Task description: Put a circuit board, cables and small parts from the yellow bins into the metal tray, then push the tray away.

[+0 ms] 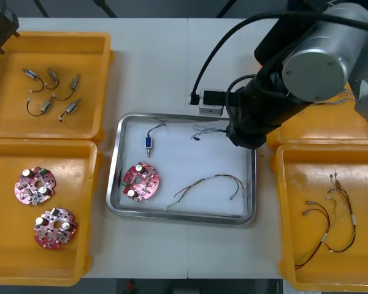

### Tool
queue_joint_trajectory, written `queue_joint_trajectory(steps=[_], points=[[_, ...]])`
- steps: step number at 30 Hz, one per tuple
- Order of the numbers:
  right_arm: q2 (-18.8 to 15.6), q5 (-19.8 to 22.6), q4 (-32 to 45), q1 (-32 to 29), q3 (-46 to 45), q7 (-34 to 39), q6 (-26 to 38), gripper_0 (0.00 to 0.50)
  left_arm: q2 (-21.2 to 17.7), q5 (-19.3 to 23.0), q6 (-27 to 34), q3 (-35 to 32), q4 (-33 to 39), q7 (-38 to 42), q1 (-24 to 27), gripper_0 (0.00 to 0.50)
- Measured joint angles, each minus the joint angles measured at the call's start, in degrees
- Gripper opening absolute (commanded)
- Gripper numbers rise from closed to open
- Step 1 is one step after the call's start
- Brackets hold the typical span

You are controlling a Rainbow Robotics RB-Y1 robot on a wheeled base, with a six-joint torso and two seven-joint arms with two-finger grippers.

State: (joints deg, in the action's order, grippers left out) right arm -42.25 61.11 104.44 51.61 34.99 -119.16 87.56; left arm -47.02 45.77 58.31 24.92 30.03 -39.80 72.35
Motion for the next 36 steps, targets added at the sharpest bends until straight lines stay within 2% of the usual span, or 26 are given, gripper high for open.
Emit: queue_joint_trajectory(steps=[3,8,14,21,24,26,27,28,29,30,32,36], points=[[0.50,-0.57,-0.97,0.26,2.56,-3.26,-1.78,0.000,0.92,-1.09,-1.69,1.69,-1.34,0.00,0.01,0.500],[2.62,-0.78,-5.80,1.15,5.91,-12.02,-5.27,0.000,2.90,-6.32,-2.26,2.11,-2.57,0.00,0.01,0.500],[5.61,-3.27,-11.03,2.61,9.27,-12.15,-6.44,0.000,4.84,-6.98,-6.53,2.73,-5.64,0.00,0.01,0.500],[8.88,-4.45,-16.63,3.09,9.98,-12.32,-8.30,0.000,5.39,-7.02,-8.35,7.58,-6.55,0.00,0.01,0.500],[9.77,-4.49,-18.46,3.16,9.98,-12.93,-8.88,0.021,5.68,-7.21,-9.81,8.46,-6.94,0.00,0.01,0.500],[10.05,-4.64,-18.84,3.17,9.98,-13.18,-9.06,0.060,6.03,-7.46,-11.28,8.80,-7.21,0.00,-0.05,0.500],[10.07,-4.75,-18.84,3.18,9.98,-13.18,-9.06,0.121,6.20,-7.63,-11.88,8.96,-7.27,0.00,-0.08,0.500],[10.08,-4.82,-18.84,3.19,9.98,-13.18,-9.07,0.222,6.39,-7.81,-12.41,9.08,-7.27,0.00,-0.11,0.500],[10.08,-4.87,-18.84,3.19,9.98,-13.18,-9.07,0.300,6.56,-8.03,-12.80,9.17,-7.27,0.00,-0.11,0.500],[10.08,-4.89,-18.84,3.19,9.98,-13.18,-9.07,0.420,6.73,-8.40,-13.06,9.22,-7.27,0.00,-0.11,0.500],[10.08,-4.90,-18.84,3.19,9.98,-13.18,-9.07,0.500,7.07,-9.39,-13.27,9.22,-7.27,0.00,-0.14,0.500],[10.08,-4.90,-18.84,3.19,9.98,-13.17,-9.07,0.500,7.41,-10.52,-13.35,9.22,-7.27,0.00,-0.37,0.500]])
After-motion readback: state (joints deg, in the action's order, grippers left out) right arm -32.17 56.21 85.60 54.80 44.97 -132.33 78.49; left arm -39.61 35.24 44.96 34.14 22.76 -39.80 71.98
